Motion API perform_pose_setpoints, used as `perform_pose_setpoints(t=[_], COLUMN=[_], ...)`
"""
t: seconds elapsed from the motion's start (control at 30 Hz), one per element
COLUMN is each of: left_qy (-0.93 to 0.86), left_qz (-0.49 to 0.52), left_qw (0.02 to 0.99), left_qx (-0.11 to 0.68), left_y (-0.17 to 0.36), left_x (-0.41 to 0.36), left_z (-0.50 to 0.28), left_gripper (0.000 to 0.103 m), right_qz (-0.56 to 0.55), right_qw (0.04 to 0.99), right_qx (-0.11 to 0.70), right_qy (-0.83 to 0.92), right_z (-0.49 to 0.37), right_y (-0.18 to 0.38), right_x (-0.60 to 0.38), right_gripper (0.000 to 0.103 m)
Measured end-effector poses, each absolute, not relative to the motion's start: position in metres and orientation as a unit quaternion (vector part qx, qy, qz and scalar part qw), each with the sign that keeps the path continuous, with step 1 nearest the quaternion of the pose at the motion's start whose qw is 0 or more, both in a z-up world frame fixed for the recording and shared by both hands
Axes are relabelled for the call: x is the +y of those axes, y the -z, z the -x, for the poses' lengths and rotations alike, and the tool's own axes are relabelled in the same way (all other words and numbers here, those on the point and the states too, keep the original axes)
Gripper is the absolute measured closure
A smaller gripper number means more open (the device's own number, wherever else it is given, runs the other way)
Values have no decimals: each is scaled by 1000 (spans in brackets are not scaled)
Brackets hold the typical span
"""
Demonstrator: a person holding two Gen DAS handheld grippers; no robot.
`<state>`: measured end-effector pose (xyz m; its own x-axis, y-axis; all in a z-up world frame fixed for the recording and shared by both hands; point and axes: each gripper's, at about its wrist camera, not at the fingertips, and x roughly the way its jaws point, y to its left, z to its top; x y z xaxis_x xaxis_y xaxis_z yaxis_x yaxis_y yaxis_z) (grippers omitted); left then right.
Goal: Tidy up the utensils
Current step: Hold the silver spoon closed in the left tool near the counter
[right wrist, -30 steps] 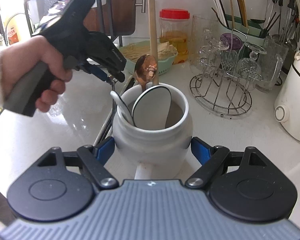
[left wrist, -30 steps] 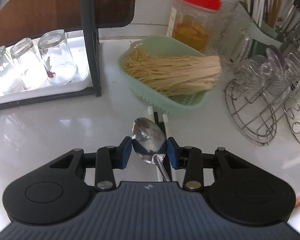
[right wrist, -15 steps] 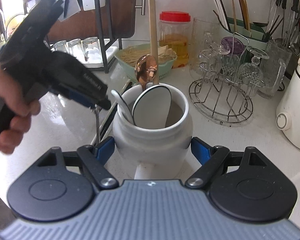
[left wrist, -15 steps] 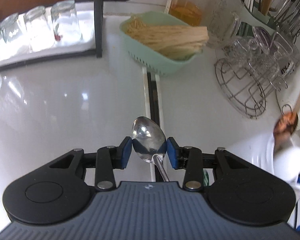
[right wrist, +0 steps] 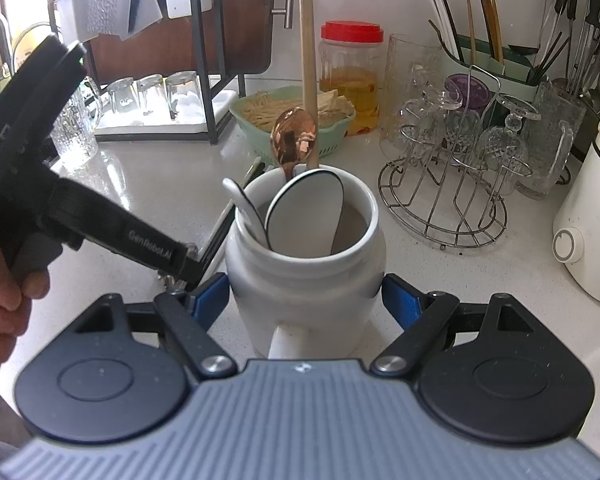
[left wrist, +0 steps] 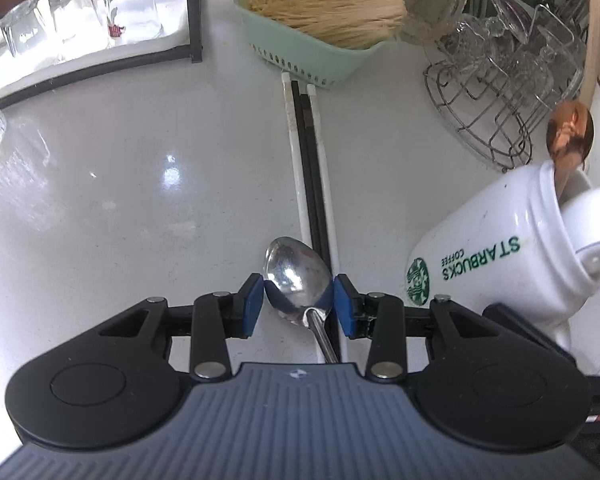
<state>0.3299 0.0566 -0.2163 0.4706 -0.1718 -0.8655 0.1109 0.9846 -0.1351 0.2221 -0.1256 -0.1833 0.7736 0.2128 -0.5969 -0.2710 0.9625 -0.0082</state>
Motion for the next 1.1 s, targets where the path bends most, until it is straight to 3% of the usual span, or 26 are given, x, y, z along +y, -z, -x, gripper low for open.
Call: perform_pose_setpoints(t=[0.4,0.67,0.8,1.1], left_qy=[79,65,59,57], left_qz=[28,21,10,27], left_qw=[856,857,857,864], left_qx=[510,511,511,500], left_y=[219,221,220,211], left_x=[55,46,41,54], left_z=[-328,-328,-326,-320], left_gripper=[46,48,59,60], right_qz=[51,51,53,53], right_qw=[940,939,939,939], right_qx=[311,311,312,311], right_qy=[-131,-135,-138,-139], right_z=[-222,-223,-224,-224], right_y=[185,185,185,186], right_x=[-125,-126,-127,-127], right_gripper=[17,17,17,17])
